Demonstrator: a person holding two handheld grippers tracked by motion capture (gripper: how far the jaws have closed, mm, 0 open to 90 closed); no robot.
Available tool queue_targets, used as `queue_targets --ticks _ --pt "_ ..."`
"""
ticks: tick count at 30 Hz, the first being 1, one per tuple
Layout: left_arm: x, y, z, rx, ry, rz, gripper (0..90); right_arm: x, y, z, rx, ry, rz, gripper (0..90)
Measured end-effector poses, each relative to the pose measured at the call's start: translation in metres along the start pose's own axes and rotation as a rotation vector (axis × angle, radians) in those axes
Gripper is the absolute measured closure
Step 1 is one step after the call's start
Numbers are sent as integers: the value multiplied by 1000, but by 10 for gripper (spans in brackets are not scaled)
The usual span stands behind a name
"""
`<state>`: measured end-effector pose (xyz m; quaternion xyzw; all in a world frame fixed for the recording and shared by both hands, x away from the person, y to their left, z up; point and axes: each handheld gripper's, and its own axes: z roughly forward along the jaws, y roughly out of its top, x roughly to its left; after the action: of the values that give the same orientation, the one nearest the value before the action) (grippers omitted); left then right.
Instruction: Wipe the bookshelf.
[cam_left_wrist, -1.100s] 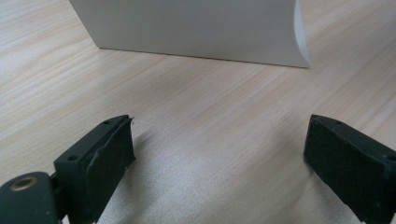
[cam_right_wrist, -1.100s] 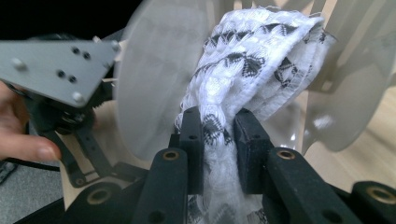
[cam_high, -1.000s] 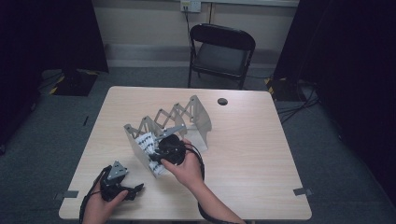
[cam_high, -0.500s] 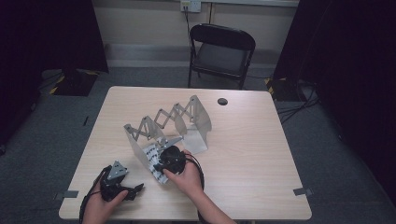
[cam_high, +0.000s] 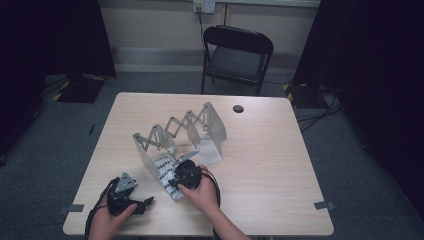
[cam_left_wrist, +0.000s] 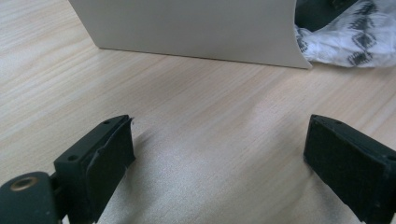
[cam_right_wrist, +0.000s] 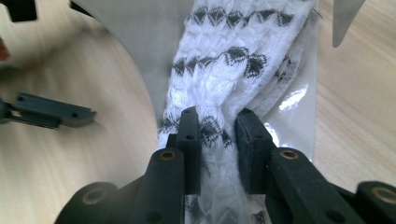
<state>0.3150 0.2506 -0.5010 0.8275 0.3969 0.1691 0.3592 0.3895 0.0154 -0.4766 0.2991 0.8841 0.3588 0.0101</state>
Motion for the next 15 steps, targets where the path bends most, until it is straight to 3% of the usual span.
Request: queue_targets --ticks 4,9,15 --pt "0 0 0 0 1 0 80 4 6 -11 8 -22 -51 739" --pt "0 0 0 -2 4 0 80 5 19 -33 -31 -17 -51 740" --pt "0 0 0 -2 4 0 80 13 43 -62 -82 21 -52 740"
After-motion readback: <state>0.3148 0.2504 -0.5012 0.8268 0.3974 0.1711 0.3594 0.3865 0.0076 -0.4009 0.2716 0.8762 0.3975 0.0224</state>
